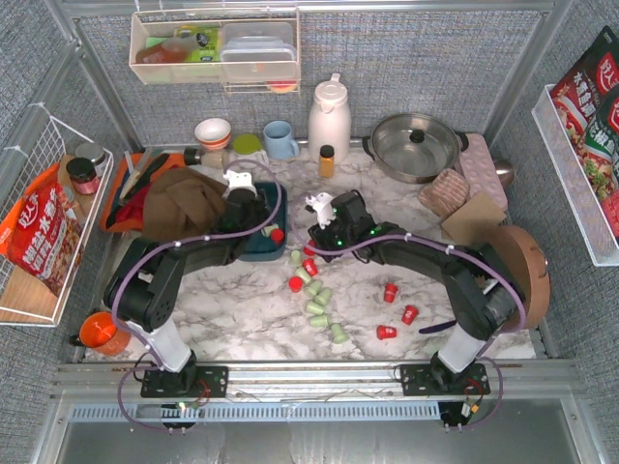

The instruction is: Mix the coffee capsules in the storage basket

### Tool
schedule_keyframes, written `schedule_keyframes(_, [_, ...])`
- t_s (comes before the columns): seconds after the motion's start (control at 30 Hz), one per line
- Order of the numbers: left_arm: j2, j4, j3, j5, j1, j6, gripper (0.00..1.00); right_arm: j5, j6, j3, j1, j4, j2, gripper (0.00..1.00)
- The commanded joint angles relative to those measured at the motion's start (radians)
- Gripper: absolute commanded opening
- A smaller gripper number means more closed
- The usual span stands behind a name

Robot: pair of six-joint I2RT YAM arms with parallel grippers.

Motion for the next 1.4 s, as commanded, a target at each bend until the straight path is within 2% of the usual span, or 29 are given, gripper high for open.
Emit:
schedule_keyframes(0.0, [0.013,-0.089,0.019,-0.004,0.032,-0.072,0.61,-0.030,-0.054,0.062,-0.006,-0.035,0.063,0.51])
schedule_keyframes(0.33, [-0.016,-0.124,0.013,0.012,0.042,-0.043,0.79,-0.038,-0.069,0.117,-0.016,-0.069,0.174,0.51])
schedule_keyframes(0.6, [-0.123,0.053,-0.096,0.141,0.034,0.055,0.80,-0.028,-0.074,0.170,-0.020,-0.102,0.224,0.51])
schedule_keyframes(0.97, [-0.178,0.219,-0.188,0.261,0.003,0.164,0.80,-0.023,-0.052,0.234,-0.020,-0.131,0.284,0.48])
schedule_keyframes(1.03, [-0.186,0.256,-0.207,0.278,-0.007,0.191,0.80,-0.041,-0.047,0.237,-0.020,-0.125,0.288,0.42])
schedule_keyframes(1.17, [-0.203,0.323,-0.248,0.309,-0.024,0.244,0.82,-0.063,-0.023,0.217,-0.022,-0.114,0.262,0.22])
schedule_keyframes(1.3, [-0.220,0.414,-0.301,0.348,-0.048,0.317,0.89,-0.085,0.051,0.117,-0.032,-0.047,0.146,0.19])
schedule_keyframes(1.37, [-0.226,0.504,-0.345,0.382,-0.081,0.406,0.99,-0.103,0.096,0.042,-0.040,0.007,0.063,0.19])
